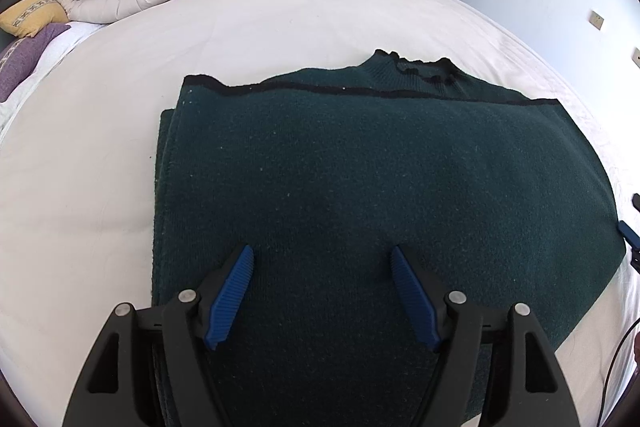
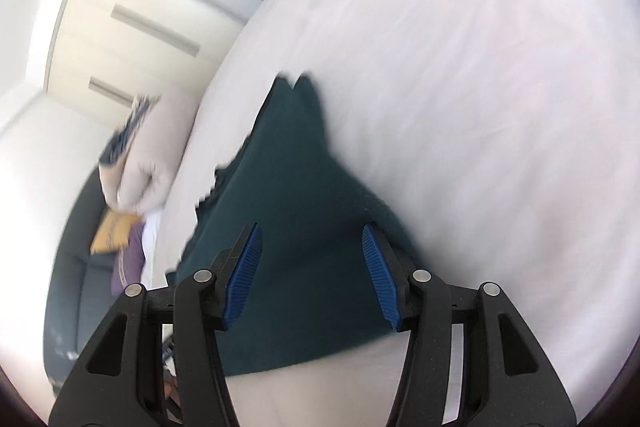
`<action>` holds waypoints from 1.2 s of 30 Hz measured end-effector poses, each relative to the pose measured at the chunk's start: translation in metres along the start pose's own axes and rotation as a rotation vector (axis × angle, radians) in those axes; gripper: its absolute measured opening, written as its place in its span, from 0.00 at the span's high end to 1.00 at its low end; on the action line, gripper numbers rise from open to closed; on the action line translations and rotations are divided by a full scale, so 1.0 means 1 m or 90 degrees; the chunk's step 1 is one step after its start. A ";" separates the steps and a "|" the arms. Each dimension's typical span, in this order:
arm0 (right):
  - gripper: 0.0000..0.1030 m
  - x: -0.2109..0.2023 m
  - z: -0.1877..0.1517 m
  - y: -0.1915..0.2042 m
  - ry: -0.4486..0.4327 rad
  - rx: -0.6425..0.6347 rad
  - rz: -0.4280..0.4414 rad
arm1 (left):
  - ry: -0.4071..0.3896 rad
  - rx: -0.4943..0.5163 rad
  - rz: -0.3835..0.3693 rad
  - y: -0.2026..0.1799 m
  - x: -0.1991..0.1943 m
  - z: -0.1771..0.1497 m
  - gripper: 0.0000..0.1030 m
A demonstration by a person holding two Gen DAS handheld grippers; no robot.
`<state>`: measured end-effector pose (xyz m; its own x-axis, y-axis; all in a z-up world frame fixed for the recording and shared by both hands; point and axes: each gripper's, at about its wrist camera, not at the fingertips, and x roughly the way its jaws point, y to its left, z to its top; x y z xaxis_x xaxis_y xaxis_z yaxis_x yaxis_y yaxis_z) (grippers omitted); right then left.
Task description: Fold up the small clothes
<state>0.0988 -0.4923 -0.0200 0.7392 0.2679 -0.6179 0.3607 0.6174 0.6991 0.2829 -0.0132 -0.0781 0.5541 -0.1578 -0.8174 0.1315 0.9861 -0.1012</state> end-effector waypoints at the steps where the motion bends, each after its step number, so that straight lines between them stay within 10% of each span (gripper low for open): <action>1: 0.49 -0.007 0.000 0.001 -0.014 0.001 -0.005 | 0.000 -0.002 0.003 -0.001 -0.001 0.001 0.29; 11: 0.47 0.053 -0.063 0.094 0.155 -0.090 0.140 | 0.025 0.020 -0.095 -0.053 -0.020 -0.023 0.34; 16: 0.50 0.096 -0.096 0.095 0.239 -0.096 0.099 | 0.018 -0.057 -0.140 -0.010 -0.023 -0.034 0.54; 20: 0.51 0.083 -0.076 0.060 0.194 -0.021 0.125 | 0.021 -0.119 -0.187 0.026 -0.027 -0.042 0.72; 28: 0.51 0.028 -0.024 -0.002 0.070 0.026 0.072 | 0.009 -0.182 -0.216 0.064 -0.041 -0.062 0.73; 32: 0.49 -0.003 -0.010 -0.022 0.025 0.052 0.049 | -0.017 -0.223 -0.210 0.087 -0.059 -0.069 0.55; 36: 0.46 -0.025 -0.012 -0.024 0.011 0.034 0.035 | -0.067 -0.283 -0.164 0.117 -0.083 -0.072 0.10</action>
<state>0.0649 -0.5049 -0.0251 0.7490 0.3137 -0.5835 0.3501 0.5604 0.7506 0.1934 0.1189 -0.0629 0.6319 -0.3802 -0.6754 -0.0745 0.8376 -0.5411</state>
